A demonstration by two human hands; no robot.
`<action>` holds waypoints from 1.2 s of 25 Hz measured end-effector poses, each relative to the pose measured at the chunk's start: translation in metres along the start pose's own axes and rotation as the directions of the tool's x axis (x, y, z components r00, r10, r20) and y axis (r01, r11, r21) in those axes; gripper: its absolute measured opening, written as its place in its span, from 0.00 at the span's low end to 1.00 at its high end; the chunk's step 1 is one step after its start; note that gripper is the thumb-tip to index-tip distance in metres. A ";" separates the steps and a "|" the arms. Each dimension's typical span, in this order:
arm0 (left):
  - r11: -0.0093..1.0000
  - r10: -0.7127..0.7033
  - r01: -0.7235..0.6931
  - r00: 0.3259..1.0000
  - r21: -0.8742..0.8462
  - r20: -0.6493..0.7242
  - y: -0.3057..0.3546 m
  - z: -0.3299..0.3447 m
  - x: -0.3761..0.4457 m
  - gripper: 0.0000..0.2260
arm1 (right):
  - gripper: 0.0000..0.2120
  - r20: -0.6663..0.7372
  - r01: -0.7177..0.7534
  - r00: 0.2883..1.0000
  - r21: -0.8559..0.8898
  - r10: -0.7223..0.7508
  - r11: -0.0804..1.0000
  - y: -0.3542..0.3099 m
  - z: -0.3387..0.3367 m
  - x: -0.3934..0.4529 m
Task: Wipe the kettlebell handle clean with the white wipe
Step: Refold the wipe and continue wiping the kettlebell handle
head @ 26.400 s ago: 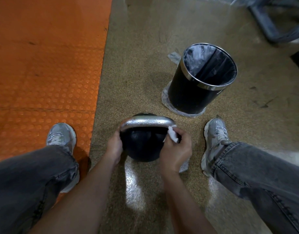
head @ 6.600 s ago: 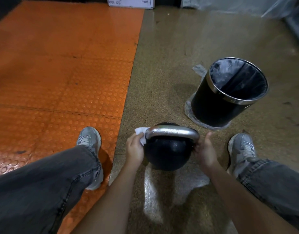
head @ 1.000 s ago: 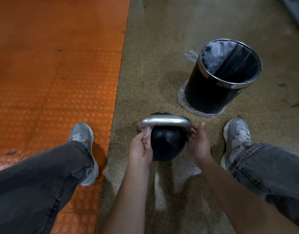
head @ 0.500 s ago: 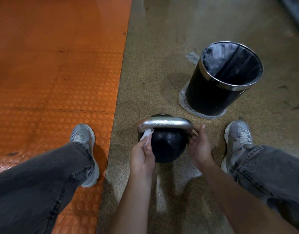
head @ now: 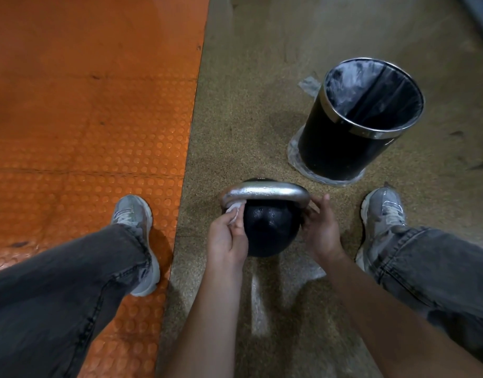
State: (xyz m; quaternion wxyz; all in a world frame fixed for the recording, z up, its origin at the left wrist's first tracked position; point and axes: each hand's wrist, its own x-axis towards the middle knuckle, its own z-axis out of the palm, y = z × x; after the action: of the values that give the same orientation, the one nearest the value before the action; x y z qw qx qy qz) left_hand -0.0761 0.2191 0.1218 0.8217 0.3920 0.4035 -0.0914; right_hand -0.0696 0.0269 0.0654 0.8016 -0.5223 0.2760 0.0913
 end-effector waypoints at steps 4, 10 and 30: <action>0.984 -0.012 -0.007 0.995 -0.181 -0.101 0.011 -0.009 0.001 0.11 | 0.36 0.009 0.008 1.000 -0.017 -0.008 1.000 -0.003 0.002 -0.004; 0.991 0.133 -0.132 0.956 0.022 -0.261 0.025 -0.022 -0.003 0.19 | 0.32 0.013 -0.003 1.000 -0.046 0.004 0.999 -0.007 0.007 -0.010; 0.944 0.262 -0.291 0.948 0.158 0.182 0.133 0.001 0.022 0.04 | 0.18 -0.002 -0.066 0.998 -0.089 0.066 0.994 -0.017 0.012 -0.009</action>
State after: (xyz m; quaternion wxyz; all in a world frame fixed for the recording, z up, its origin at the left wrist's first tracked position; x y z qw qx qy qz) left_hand 0.0009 0.3115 0.1823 0.8163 0.5101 0.2677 -0.0423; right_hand -0.0658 0.0310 0.0875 0.7743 -0.5479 0.2886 0.1302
